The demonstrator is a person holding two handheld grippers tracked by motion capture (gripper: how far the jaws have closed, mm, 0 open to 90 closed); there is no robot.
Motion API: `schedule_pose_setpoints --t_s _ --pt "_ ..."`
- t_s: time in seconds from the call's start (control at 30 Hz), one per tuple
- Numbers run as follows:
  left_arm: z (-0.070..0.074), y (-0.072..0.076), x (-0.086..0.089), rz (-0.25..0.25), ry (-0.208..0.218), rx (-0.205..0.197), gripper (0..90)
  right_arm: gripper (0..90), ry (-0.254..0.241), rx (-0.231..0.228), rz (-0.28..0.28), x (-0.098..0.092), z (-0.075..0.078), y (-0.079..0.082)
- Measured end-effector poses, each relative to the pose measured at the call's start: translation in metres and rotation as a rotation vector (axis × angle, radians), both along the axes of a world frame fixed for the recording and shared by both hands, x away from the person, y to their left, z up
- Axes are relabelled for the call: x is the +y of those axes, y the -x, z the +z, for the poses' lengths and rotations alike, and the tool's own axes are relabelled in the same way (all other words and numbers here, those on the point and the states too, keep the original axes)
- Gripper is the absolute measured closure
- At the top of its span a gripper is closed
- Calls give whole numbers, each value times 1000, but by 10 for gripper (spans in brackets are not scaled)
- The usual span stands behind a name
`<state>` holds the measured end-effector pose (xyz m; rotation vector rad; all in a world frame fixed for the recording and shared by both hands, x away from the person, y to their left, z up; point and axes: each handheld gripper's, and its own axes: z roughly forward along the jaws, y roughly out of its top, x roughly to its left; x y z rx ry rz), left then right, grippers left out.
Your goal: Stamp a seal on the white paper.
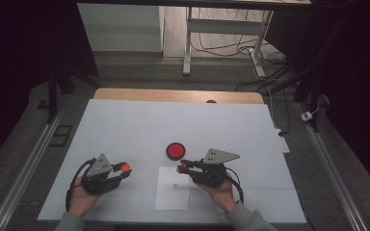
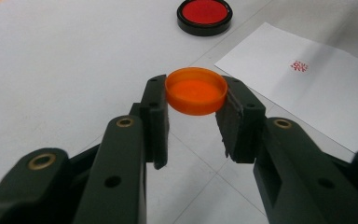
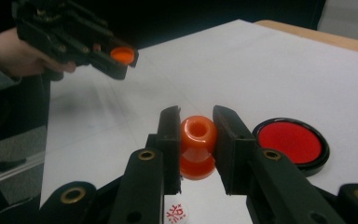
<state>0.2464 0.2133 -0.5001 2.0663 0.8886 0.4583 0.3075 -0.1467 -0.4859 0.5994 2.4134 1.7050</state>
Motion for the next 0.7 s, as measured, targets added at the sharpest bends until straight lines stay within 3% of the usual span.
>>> schedule_pose_setpoints --t_s 0.33,0.7 --pt "-1 0 -1 -5 -2 6 647 727 -82 7 -43 -15 15 -7" --pt "-1 0 -2 -10 -8 5 647 727 -118 -15 -70 -27 25 -10"
